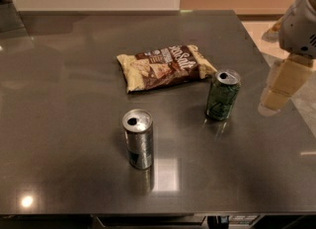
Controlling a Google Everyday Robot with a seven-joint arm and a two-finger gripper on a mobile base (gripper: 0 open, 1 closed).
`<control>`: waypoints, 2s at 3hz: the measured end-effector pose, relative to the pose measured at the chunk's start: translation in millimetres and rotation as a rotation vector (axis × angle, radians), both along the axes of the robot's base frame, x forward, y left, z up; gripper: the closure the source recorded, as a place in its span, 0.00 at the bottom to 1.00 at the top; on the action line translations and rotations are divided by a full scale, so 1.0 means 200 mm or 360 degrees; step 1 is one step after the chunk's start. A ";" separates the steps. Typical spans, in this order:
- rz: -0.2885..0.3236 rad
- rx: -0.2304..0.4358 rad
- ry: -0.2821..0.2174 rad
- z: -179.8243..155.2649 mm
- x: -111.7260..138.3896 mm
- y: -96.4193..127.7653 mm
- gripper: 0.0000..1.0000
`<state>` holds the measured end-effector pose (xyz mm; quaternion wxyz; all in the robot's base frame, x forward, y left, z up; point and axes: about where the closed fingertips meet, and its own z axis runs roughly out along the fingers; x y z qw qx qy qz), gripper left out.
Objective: Move green can near redbull can
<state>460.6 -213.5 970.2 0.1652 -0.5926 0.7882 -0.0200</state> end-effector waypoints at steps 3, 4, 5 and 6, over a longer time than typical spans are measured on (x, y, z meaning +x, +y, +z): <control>0.0048 0.0202 0.0105 -0.20 0.26 0.15 0.00; 0.0066 0.0222 0.0161 -0.26 0.27 0.17 0.00; 0.0070 0.0230 0.0180 -0.30 0.27 0.18 0.00; 0.0090 0.0247 0.0198 -0.32 0.27 0.19 0.18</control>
Offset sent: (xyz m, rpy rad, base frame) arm 0.0670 0.0304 -0.0449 0.1622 0.0637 0.0109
